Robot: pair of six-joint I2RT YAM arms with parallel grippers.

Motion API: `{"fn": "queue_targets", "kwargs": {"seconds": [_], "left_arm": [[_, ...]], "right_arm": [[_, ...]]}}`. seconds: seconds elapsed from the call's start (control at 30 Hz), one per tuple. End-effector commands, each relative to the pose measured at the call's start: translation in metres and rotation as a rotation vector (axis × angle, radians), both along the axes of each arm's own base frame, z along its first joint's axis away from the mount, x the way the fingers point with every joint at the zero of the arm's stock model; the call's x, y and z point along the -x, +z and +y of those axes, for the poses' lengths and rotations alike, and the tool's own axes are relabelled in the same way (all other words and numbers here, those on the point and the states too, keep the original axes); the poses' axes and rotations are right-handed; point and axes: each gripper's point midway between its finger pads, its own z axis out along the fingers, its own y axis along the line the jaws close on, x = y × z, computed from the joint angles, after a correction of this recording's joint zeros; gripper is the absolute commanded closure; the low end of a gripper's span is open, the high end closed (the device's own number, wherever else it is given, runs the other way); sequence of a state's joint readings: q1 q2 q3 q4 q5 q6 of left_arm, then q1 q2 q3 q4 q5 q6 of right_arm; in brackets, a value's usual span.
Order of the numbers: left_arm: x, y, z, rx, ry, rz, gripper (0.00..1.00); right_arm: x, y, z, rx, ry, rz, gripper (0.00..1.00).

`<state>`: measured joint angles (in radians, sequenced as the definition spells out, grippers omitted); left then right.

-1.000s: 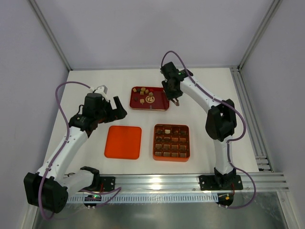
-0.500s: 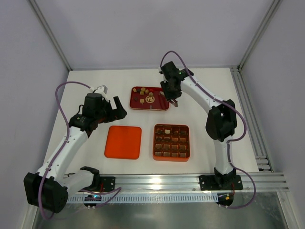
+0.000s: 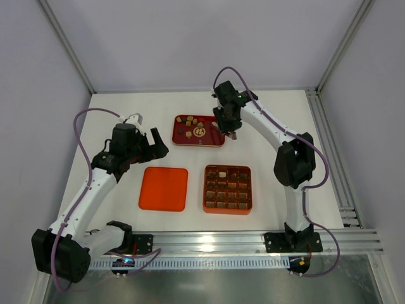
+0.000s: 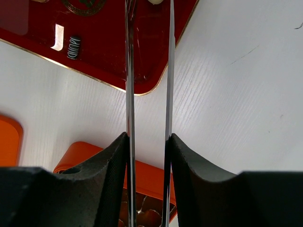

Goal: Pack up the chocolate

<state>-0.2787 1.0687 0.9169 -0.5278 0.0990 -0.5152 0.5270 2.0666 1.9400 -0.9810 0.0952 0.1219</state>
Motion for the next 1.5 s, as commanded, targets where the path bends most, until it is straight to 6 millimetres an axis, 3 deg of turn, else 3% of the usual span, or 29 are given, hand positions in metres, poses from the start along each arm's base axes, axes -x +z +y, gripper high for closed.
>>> {"fn": "queue_targets", "kwargs": {"seconds": [0.0,0.23,1.47], "left_arm": [[-0.003,0.008,-0.001,0.009,-0.008,-0.042,0.0],[-0.003,0.008,-0.001,0.01,-0.007,-0.043,0.0],[-0.003,0.008,-0.001,0.009,-0.008,-0.042,0.0]], "right_arm": [[-0.006,0.032,0.002,-0.028,0.001,-0.07,0.58],[-0.006,0.03,0.004,-0.038,0.007,-0.064,0.62],[-0.009,0.01,0.004,-0.078,0.009,0.005,0.58]]}}
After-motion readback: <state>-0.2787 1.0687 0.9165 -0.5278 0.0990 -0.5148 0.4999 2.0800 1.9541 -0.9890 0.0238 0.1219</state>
